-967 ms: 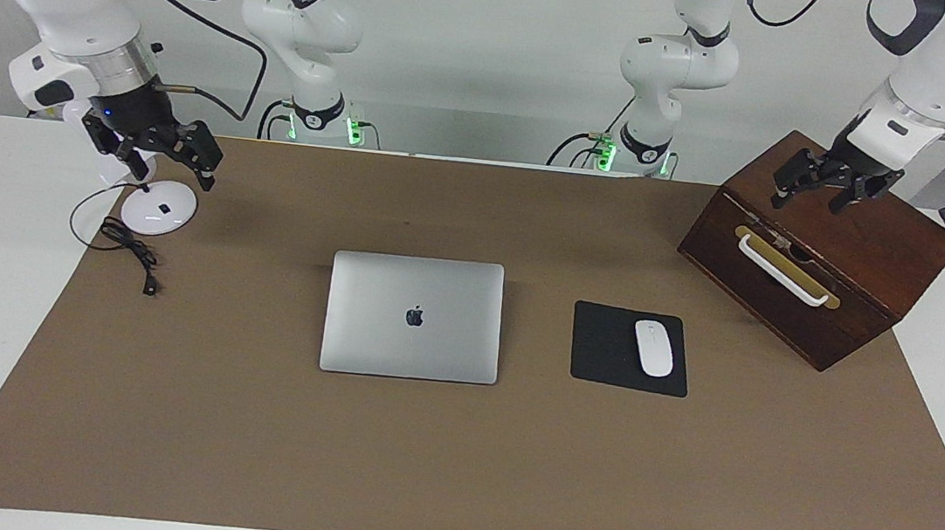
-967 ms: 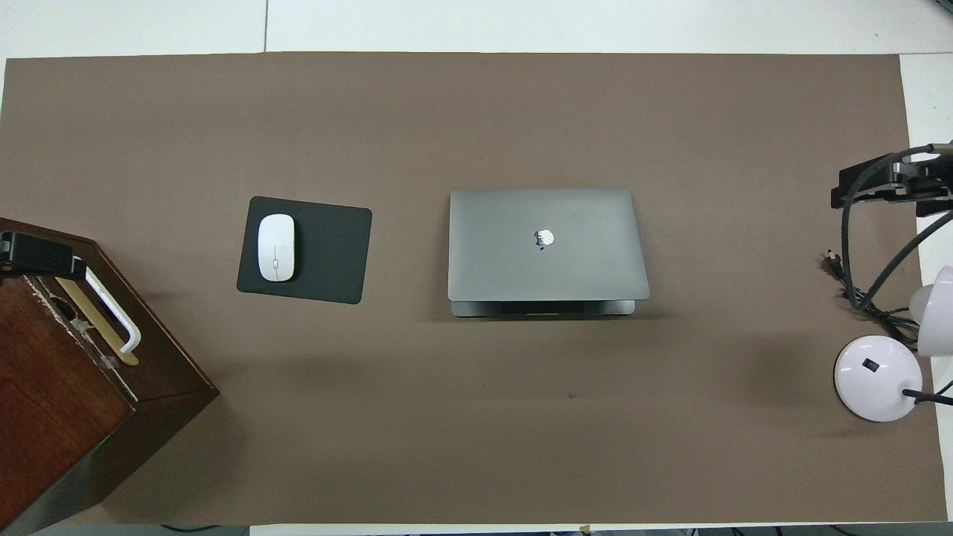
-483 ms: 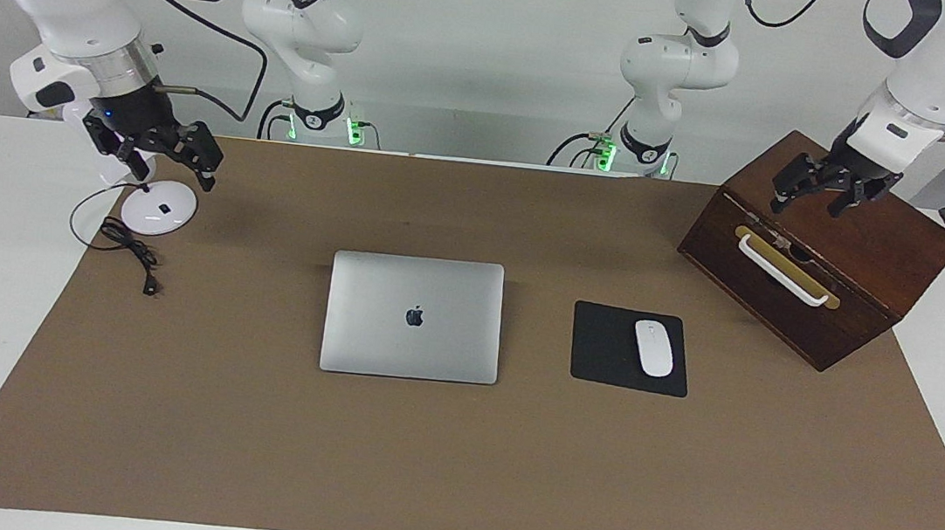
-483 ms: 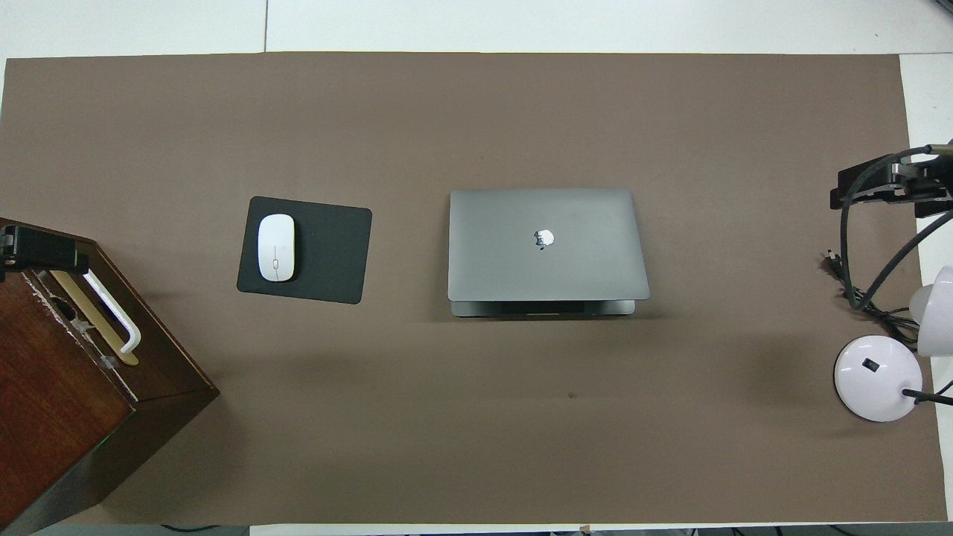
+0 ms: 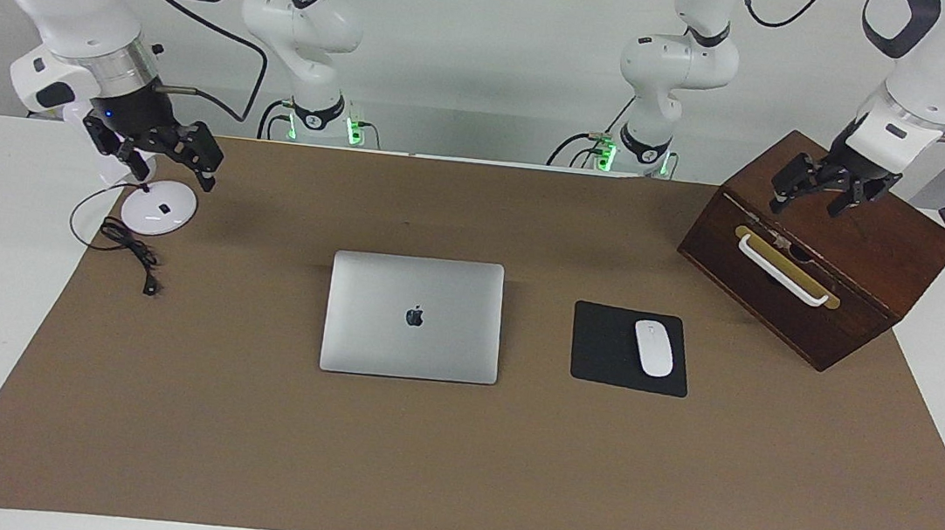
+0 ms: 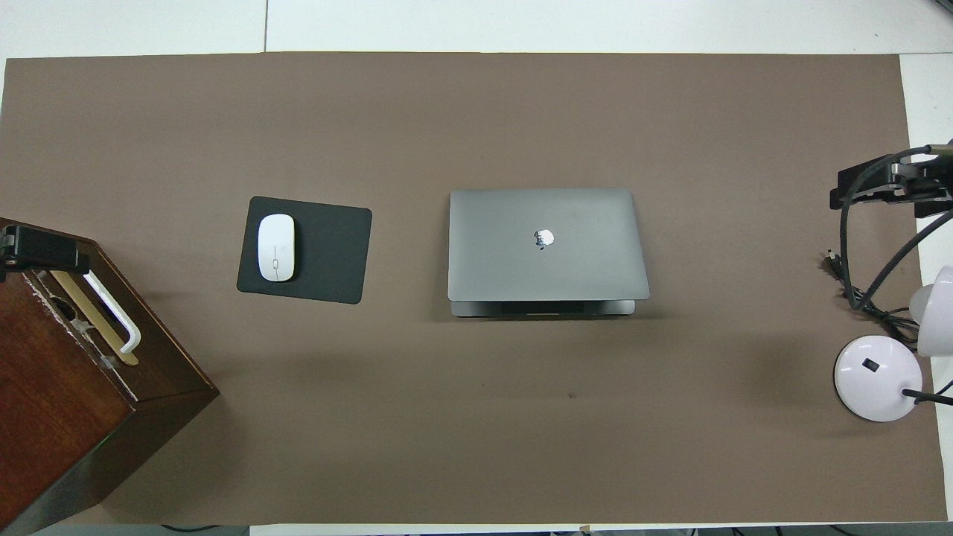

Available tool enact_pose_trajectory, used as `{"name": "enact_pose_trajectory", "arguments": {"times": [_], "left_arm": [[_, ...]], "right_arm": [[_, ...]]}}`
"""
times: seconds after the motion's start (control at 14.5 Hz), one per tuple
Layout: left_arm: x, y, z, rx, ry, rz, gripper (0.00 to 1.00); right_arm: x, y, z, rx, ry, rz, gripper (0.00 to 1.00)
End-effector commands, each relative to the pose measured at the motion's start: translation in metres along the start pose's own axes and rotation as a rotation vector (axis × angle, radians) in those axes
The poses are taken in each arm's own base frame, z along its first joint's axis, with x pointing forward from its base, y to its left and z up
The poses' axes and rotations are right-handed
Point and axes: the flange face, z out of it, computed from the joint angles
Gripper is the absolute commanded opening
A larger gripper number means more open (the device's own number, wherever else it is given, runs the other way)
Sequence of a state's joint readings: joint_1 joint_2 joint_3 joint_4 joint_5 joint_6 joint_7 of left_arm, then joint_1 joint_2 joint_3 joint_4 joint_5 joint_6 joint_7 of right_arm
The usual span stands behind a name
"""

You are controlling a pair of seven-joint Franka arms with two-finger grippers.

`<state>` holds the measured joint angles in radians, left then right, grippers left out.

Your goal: Close laptop with both arms

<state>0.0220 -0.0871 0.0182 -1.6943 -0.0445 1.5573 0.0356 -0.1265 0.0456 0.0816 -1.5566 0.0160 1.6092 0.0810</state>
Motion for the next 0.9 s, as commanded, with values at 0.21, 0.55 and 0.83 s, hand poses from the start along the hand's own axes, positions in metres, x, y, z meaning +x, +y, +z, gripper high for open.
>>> {"name": "enact_pose_trajectory", "arguments": {"times": [0.21,0.55,0.83], "left_arm": [[-0.0051,-0.0010,0.0003,0.020,0.009,-0.010,1.00],[-0.0053,-0.0033,-0.0011,0.020,0.011,-0.014,1.00],[-0.0062,-0.0049,-0.0017,0.020,0.010,-0.017,1.00]], "right_arm": [[-0.0065,0.0056,0.0005,-0.016,0.009,-0.019,1.00],[-0.0060,0.0055,0.0001,-0.016,0.014,-0.021,1.00],[-0.0090,0.0057,0.0034,-0.018,0.008,-0.022,1.00]]}}
